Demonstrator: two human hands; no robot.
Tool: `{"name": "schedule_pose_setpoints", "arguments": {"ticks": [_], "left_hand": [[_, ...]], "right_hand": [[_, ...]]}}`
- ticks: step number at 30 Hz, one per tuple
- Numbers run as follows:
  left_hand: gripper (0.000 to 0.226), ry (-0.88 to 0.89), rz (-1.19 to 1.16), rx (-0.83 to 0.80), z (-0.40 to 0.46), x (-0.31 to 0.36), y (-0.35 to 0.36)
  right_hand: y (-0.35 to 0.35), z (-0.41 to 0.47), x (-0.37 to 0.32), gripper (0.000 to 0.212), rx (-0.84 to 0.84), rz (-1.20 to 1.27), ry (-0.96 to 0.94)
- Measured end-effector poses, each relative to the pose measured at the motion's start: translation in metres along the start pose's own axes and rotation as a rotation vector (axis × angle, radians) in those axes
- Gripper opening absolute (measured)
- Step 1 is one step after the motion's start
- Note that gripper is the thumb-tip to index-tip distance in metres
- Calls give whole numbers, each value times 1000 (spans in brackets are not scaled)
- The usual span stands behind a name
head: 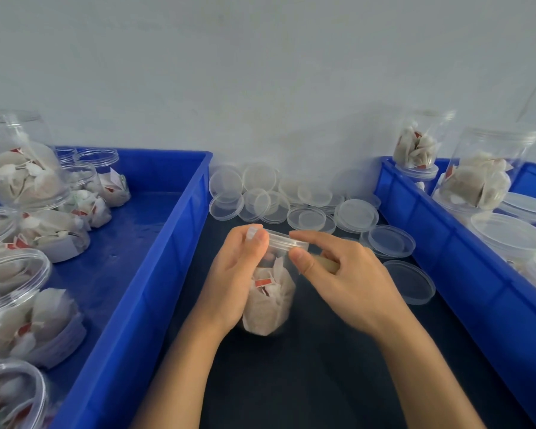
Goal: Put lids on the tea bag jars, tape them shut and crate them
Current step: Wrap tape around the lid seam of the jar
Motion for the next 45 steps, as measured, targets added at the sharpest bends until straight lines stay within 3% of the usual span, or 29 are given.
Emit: {"name": "schedule_pose_setpoints", "arguments": {"ticks": [2,6,9,20,26,30,34,39,42,45], "left_hand": [[73,17,116,72,-1,3,-6],[57,86,273,178,-6,17,-8],[63,53,348,149,-6,14,-2],[50,-7,74,70,-2,4,-7],[39,-1,16,17,-2,3,-5],[45,-22,-57,-13,0,-1,-1],[49,-52,-19,-16,-2,-4,2],[48,57,302,208,-8,14,-14],[53,38,324,205,-10,14,-6],[55,41,265,229,-6,11,-11]], "right_hand": [[-5,-1,-1,48,54,-6,23],[-10,-3,-6,57,152,-32,48],[-11,-4,-7,58,163,-62,56],[-2,0,1,26,21,-9,35],[1,2,2,28,-25,-15,12],[7,1,-5,36,-59,-5,-1],[4,0,-7,39,-34,0,14],[-4,-5,-9,45,48,-53,43],[0,-9,-22,46,90,-106,3],[2,-8,-21,43,25,-57,8]]}}
Point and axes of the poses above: each hand's wrist, its own z-axis towards the middle knuckle, its own y-axis out of the palm, x = y × z, the point moved 10 cm from there along z, towards the middle knuckle, and after that the axes turned 4 degrees about -z, right-handed, at the moved point
